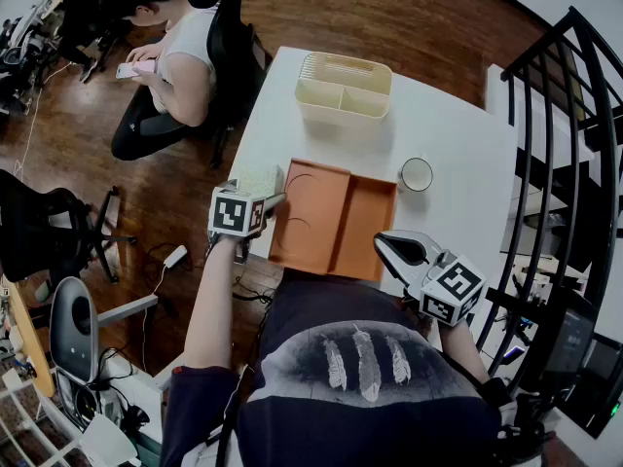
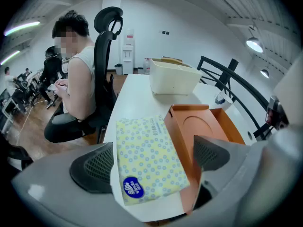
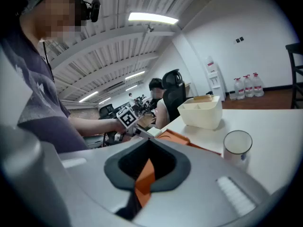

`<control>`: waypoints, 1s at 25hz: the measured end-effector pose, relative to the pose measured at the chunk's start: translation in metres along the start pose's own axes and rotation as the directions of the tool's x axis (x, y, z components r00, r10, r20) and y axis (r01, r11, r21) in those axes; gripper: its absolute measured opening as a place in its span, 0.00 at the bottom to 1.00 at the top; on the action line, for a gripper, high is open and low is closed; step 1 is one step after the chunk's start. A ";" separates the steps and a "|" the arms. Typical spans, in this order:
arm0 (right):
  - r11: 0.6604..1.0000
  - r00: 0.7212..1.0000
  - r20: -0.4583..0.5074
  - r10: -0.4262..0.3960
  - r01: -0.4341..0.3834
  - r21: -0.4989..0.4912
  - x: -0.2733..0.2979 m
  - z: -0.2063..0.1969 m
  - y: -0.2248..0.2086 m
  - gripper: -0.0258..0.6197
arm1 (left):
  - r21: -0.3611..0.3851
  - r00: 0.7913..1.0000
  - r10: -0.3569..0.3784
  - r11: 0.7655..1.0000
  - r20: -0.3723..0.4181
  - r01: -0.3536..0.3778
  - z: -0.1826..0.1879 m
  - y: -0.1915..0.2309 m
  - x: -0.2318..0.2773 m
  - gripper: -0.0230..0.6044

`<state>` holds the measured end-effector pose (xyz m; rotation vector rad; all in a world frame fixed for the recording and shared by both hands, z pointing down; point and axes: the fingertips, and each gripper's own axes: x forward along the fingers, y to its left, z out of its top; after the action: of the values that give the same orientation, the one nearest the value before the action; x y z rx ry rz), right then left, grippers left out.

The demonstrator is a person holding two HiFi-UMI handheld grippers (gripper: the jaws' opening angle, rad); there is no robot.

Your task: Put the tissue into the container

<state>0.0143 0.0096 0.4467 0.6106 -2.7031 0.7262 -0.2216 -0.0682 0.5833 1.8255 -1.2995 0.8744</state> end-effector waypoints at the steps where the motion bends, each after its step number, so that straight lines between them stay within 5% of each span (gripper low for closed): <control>1: 1.000 1.000 -0.007 -0.007 0.007 -0.002 -0.002 -0.002 -0.002 0.04 | -0.009 1.000 0.009 1.000 -0.005 -0.009 -0.001 0.004 0.002 0.88; 8: 0.999 0.998 -0.030 -0.051 0.051 -0.001 -0.014 -0.010 -0.015 0.04 | -0.088 1.000 -0.012 0.996 -0.014 0.011 -0.003 0.021 0.006 0.88; 17: 0.999 0.998 -0.048 -0.051 0.050 -0.022 -0.013 -0.016 -0.006 0.04 | -0.073 0.997 -0.022 0.997 -0.068 0.017 -0.017 0.019 0.016 0.88; 22: 0.998 0.997 -0.061 -0.053 0.051 -0.030 -0.011 -0.016 -0.004 0.04 | -0.125 0.996 -0.058 0.991 -0.062 0.050 -0.020 0.021 0.020 0.87; 25: 0.998 0.996 -0.068 -0.054 0.051 -0.034 -0.011 -0.017 -0.005 0.04 | -0.162 0.995 -0.093 0.983 -0.048 0.084 -0.019 0.017 0.022 0.80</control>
<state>0.0291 0.0177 0.4587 0.6343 -2.6201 0.6762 -0.2348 -0.0667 0.6142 1.7081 -1.2085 0.7455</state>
